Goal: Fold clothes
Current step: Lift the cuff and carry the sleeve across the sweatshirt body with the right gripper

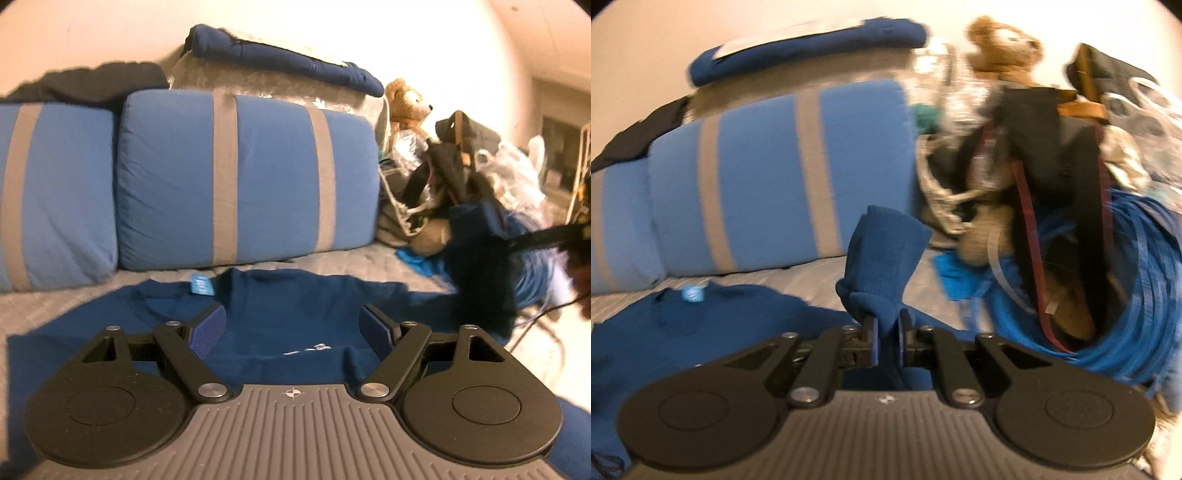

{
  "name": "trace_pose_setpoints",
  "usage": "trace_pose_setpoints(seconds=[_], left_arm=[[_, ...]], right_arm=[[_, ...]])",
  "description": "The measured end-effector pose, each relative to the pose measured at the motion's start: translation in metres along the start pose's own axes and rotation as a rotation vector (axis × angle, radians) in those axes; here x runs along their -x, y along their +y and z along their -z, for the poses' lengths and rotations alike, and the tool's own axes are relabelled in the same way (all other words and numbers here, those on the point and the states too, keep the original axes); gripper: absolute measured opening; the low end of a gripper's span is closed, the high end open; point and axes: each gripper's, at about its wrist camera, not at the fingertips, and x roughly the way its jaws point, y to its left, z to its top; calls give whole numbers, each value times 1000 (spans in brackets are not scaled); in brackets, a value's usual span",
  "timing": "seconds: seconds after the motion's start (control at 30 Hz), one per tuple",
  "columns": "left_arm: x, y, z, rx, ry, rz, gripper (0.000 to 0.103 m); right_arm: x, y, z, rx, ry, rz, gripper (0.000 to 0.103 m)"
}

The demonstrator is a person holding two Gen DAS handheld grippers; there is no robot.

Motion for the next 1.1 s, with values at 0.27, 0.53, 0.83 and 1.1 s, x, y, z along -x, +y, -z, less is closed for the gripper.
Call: trace_pose_setpoints(seconds=[0.27,0.53,0.83,1.1], left_arm=[[-5,11,-1,81,36,-19,79],[-4,31,-3,227,36,-8,79],[-6,58,0,423,58,36,79],[-26,84,19,718,177,185,80]], right_arm=[[-26,71,-2,93,7,-91,8],[-47,154,1,290,-19,-121,8],[-67,220,57,716,68,-221,8],[-42,224,85,997,27,-314,8]])
